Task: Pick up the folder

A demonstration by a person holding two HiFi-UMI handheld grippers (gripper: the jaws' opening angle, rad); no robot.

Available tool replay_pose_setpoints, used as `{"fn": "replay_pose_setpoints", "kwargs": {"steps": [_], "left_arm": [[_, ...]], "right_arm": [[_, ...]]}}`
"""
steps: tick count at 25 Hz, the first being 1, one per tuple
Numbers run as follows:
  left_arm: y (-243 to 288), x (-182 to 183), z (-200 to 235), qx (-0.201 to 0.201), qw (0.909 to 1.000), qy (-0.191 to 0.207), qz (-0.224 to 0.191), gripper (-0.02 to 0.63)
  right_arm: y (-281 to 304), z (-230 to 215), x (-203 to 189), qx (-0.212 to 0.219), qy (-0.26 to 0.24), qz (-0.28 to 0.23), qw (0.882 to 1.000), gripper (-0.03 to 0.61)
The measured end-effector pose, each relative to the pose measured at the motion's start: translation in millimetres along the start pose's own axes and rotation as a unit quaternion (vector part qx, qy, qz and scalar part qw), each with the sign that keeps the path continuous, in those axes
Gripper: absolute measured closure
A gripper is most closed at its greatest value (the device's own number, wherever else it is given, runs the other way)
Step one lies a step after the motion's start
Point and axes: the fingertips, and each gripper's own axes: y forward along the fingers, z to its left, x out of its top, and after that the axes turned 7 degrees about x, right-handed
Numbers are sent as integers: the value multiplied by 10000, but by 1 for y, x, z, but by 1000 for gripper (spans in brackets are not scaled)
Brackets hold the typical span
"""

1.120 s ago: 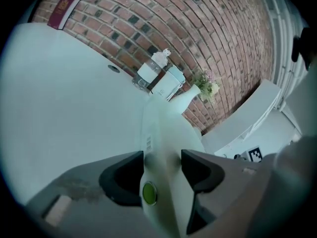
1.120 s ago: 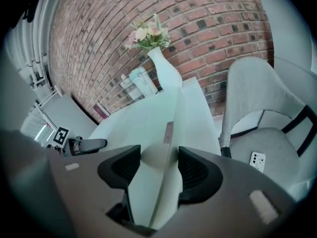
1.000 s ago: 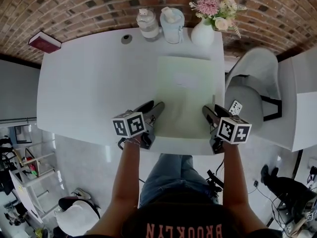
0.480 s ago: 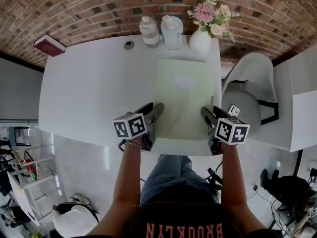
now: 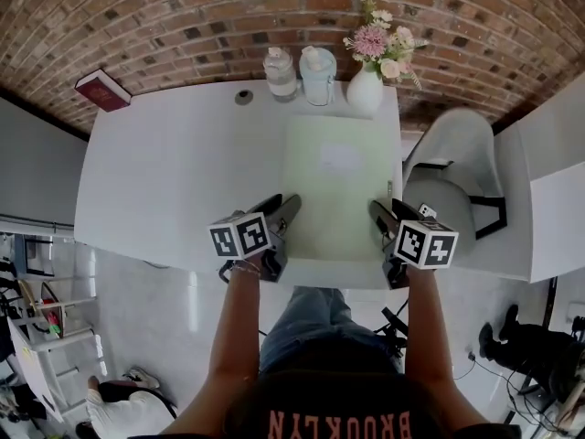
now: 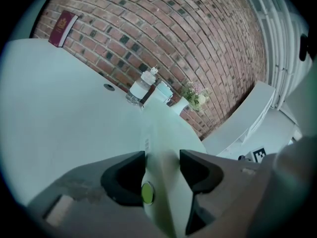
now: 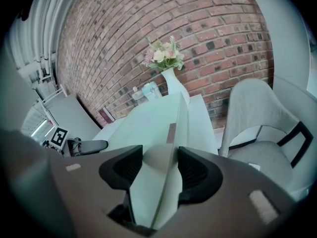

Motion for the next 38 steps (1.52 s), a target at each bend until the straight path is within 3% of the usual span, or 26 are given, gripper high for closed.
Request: {"fn": "replay_pose_setpoints", "kwargs": {"steps": [14,27,32,38], "left_arm": [[-42,31,-34,-231,9974,337,-602,388],[-66,72,-68,-385,9891,923,-1083,388],[-76,89,-79,-478,9842,1057,-1341,390],[-92,122,-102,-667,9699,1437,-1848,390]], "right_arm": [[-37,42,39,64,-703,-548,9960,362],[-62,69,78,133,-1097,-1011,9887,362],[-71,83,101,173,-1467,-1249,9811,362],[-88,104,136,283,-1925,-1843,9634,362]]}}
